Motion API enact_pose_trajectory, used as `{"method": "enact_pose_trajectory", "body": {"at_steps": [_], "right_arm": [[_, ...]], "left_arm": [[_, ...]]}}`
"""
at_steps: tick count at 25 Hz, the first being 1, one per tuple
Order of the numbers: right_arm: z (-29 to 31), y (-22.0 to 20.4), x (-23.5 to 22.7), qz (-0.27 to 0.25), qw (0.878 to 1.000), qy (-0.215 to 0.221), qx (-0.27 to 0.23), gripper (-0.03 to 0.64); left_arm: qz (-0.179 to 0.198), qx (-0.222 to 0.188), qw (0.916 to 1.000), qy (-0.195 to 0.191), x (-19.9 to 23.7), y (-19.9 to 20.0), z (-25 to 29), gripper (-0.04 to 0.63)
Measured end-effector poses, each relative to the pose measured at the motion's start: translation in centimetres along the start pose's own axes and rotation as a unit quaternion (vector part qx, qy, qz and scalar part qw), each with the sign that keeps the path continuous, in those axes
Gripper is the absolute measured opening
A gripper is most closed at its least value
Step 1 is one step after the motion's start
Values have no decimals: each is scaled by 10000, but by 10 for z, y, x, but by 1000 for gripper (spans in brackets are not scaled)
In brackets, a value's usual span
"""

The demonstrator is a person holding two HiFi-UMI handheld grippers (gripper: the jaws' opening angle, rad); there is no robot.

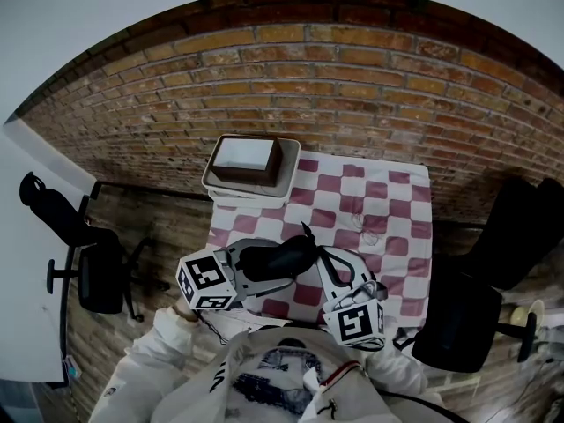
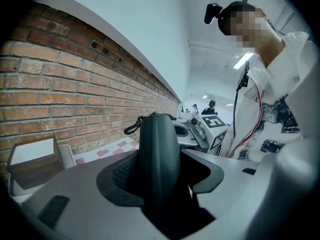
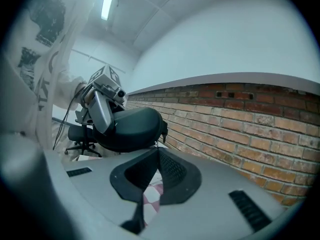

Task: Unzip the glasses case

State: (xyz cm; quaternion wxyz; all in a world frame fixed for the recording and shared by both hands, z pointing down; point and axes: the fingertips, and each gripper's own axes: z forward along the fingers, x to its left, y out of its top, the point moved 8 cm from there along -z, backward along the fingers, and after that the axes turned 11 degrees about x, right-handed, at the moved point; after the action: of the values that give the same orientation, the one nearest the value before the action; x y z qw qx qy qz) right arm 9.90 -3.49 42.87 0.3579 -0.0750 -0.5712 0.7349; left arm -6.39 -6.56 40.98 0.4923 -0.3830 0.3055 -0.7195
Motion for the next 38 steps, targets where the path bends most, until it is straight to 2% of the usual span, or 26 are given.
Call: {"method": "enact_pose_trajectory", "body": {"at_steps": [5,14,19,25,31,38], "right_arm": [[-1,-1,2,-333,9994,-42,105,15],[4,-8,1,-642,9974,-51,320,15],[4,-12,-1,-1025,9934,-137,489,15],[6,-11,-1,-1519,9854,-348,683,14],[10,-11,3,-2160,9715,-514,836,14],[13,-7,5,-2503,9621,-592,909,15]], "left_arm": [[19,209,9998,6,-1,-3,1,253],[170,777,9968,107,3,-7,9,253],[261,946,9951,133,4,-7,14,253],[424,1191,9918,199,7,-7,19,252],[556,1446,9877,236,10,-12,21,252],[687,1622,9838,325,13,-14,22,252]]}}
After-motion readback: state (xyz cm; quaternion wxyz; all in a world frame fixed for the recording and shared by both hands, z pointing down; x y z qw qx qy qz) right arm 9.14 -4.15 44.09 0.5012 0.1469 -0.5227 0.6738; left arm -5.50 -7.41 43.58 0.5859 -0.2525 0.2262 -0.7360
